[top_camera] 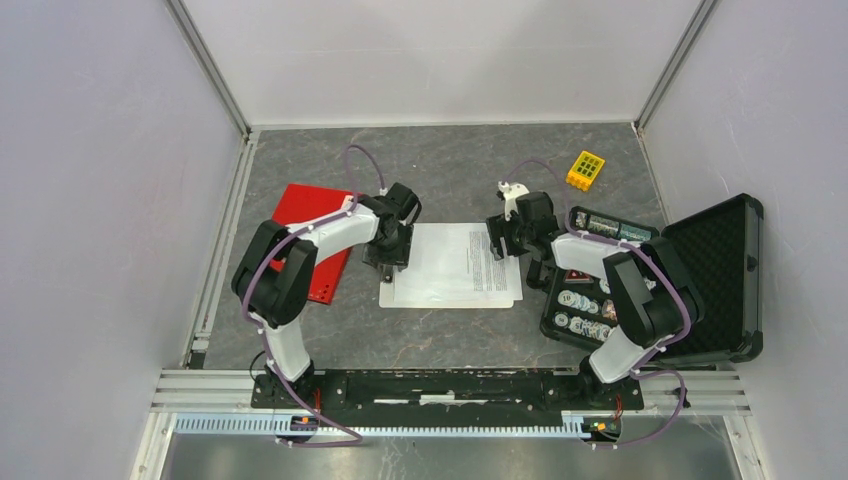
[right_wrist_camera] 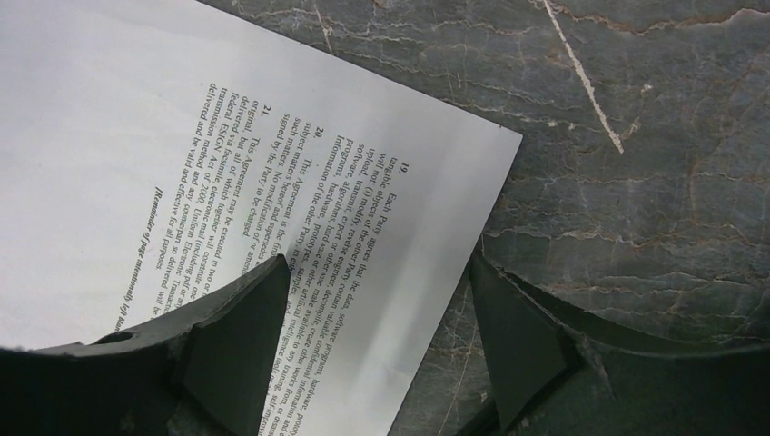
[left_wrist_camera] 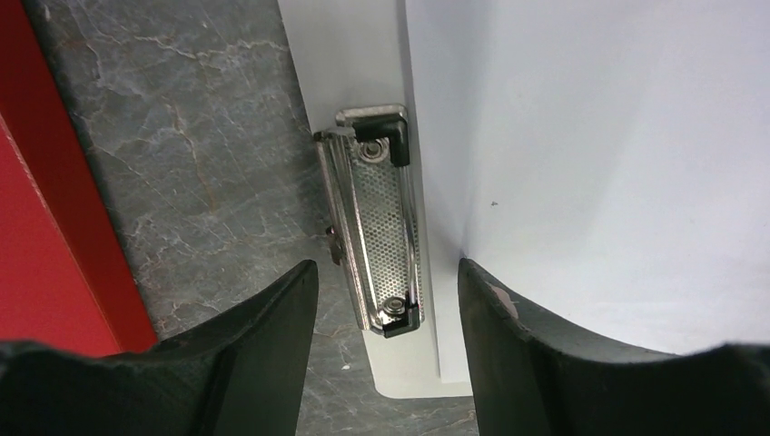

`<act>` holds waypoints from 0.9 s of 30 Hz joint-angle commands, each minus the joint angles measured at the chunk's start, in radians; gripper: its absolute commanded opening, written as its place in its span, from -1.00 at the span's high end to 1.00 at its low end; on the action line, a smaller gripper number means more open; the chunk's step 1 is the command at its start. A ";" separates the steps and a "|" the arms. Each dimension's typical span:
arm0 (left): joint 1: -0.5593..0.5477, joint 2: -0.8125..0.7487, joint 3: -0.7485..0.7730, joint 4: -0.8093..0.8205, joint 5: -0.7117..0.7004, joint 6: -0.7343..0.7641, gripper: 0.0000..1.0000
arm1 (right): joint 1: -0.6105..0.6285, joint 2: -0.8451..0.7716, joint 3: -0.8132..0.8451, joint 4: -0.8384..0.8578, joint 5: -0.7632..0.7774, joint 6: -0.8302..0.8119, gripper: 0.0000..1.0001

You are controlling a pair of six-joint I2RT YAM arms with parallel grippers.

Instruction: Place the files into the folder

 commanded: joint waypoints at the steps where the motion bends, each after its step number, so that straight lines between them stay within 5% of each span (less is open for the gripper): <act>1: -0.030 -0.004 0.017 -0.049 -0.043 0.035 -0.30 | -0.002 -0.036 -0.028 0.005 -0.014 -0.011 -0.58; 27: -0.101 -0.120 -0.031 -0.058 -0.063 0.000 -0.35 | -0.003 -0.128 0.005 -0.027 -0.035 0.016 -0.54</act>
